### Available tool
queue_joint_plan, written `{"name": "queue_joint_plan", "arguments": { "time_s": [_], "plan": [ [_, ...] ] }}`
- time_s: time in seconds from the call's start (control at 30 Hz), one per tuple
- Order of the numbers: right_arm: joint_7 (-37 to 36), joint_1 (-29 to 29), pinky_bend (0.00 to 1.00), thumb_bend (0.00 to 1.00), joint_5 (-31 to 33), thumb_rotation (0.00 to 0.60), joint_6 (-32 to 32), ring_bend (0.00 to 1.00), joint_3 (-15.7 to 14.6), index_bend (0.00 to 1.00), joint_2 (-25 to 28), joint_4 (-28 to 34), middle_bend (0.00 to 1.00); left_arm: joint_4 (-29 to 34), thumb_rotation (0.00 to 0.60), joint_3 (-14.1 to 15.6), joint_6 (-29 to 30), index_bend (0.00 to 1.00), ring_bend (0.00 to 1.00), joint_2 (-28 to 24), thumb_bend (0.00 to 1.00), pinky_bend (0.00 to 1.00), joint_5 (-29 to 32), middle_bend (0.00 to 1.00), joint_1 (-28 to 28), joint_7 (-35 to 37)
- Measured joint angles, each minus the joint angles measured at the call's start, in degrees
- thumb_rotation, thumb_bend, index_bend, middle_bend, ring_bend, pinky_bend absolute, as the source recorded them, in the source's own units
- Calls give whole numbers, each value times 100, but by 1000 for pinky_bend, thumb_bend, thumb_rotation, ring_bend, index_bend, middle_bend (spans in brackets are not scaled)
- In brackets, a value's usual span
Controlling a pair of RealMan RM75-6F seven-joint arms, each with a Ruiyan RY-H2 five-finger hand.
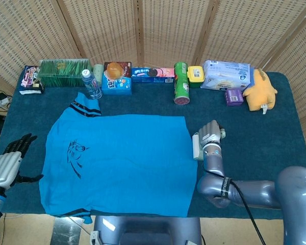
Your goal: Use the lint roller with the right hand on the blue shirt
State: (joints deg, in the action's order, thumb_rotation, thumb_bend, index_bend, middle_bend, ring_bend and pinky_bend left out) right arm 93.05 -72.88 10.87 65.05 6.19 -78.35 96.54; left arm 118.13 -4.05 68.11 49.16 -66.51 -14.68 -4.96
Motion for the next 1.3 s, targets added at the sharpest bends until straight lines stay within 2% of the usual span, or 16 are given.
{"name": "queue_joint_plan", "arguments": {
  "time_s": [0.17, 0.33, 0.5, 0.63, 0.7, 0.77, 0.9, 0.97, 1.03, 1.13, 1.23, 1.3],
  "plan": [
    [-316, 144, 1000, 1000, -230, 600, -661, 915, 16, 974, 487, 92, 805, 12, 600, 6, 48, 0, 0, -59, 82, 18, -10, 0, 31, 41],
    [-1068, 454, 1000, 1000, -826, 600, -1707, 897, 26, 974, 826, -133, 800, 49, 600, 25, 101, 0, 0, -140, 82, 18, -31, 0, 78, 72],
    [-2241, 912, 1000, 1000, -2121, 600, -2490, 891, 46, 975, 915, -683, 799, 95, 600, 39, 160, 0, 0, -214, 82, 18, -63, 0, 116, 82],
    [-3127, 1266, 1000, 1000, -3268, 600, -2875, 853, 59, 966, 895, -1148, 788, 117, 600, 40, 194, 0, 0, -262, 81, 18, -50, 0, 141, 92],
    [-3563, 1450, 977, 1000, -3846, 600, -3017, 801, 58, 920, 878, -1376, 754, 121, 600, 42, 196, 0, 0, -269, 81, 18, -47, 0, 146, 101],
    [-3894, 1602, 903, 970, -4273, 600, -3098, 726, 40, 818, 866, -1556, 694, 118, 600, 42, 191, 0, 0, -273, 81, 18, -38, 0, 147, 113],
    [-4549, 1867, 631, 732, -4759, 600, -3225, 504, -111, 551, 874, -1806, 500, 105, 600, 30, 166, 0, 0, -276, 82, 18, -27, 0, 127, 117],
    [-4710, 1915, 494, 579, -4777, 600, -3272, 341, -237, 381, 897, -1853, 332, 108, 600, 18, 153, 0, 0, -284, 82, 18, -21, 0, 109, 105],
    [-4776, 1912, 379, 467, -4733, 600, -3333, 208, -399, 245, 938, -1874, 180, 111, 600, 9, 146, 0, 0, -289, 82, 18, -12, 0, 97, 101],
    [-4784, 1821, 255, 316, -4509, 600, -3371, 81, -610, 143, 1004, -1863, 44, 112, 600, -3, 120, 0, 0, -291, 82, 18, -6, 0, 73, 95],
    [-4791, 1697, 192, 179, -4284, 600, -3302, 12, -839, 76, 1069, -1817, 1, 117, 600, -7, 104, 0, 0, -284, 82, 18, -4, 0, 60, 100],
    [-4804, 1640, 163, 88, -4238, 600, -3185, 0, -931, 52, 1102, -1779, 0, 114, 600, -8, 101, 0, 0, -281, 82, 18, -5, 0, 56, 105]
  ]
}}
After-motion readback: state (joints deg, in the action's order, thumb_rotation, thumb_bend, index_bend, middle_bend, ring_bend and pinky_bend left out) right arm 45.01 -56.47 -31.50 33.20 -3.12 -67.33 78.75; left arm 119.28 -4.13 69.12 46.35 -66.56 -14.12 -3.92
